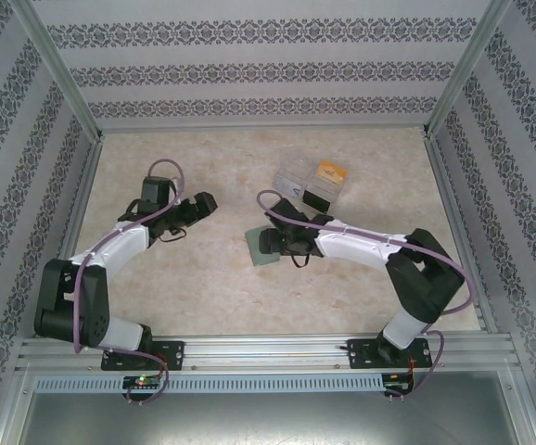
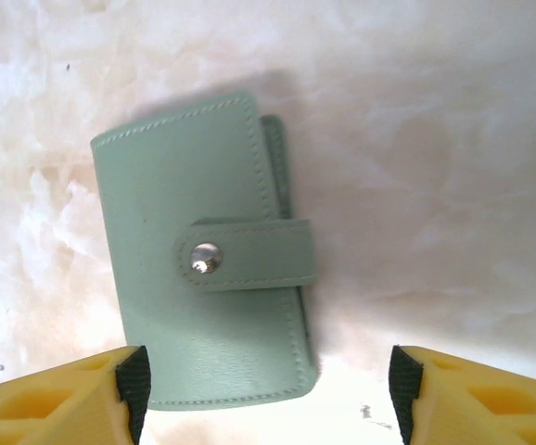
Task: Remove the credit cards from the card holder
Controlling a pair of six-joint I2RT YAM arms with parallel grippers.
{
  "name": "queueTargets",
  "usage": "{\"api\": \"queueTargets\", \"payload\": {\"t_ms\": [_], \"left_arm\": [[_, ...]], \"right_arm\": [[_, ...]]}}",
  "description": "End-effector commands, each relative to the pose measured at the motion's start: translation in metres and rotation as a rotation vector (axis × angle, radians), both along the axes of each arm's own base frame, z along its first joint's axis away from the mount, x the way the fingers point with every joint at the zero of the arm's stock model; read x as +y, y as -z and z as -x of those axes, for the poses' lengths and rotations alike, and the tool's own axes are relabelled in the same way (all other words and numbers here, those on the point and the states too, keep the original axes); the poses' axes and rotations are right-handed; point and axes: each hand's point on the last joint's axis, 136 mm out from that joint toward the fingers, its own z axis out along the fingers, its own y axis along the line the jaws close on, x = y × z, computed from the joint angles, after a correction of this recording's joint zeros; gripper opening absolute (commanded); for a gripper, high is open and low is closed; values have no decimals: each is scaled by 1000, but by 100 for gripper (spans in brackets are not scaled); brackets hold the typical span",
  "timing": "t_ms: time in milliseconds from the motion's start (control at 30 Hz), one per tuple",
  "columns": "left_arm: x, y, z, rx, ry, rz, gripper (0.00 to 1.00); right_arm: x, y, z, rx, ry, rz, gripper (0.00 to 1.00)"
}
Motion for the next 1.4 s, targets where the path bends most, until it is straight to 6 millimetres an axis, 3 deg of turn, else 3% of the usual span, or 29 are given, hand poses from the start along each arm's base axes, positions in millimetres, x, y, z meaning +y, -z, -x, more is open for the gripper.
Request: {"api": "queueTargets", "payload": {"t_ms": [0,167,433,667,900,1000,1367], "left_arm": [[-35,3,7,53,58,102,99],[-71,21,20,141,114,178,100],[-108,47,40,241,179,201,87],[-119,57,44,269,215,212,70],[-125,62,45,281,247,236,64],[-133,62,46,292,298,255,57],[-144,65,41,291,354,270,49]], "right_arm": [[-12,11,4,37,-14,8,67],[-9,22,0,81,-18,19,59],[-13,38,-3,112,24,48,48],[-19,51,4,147,40,63,47],[-20,59,6,172,48,59,46],[-19,61,6,182,46,53,46],[-18,61,6,185,47,36,46]]}}
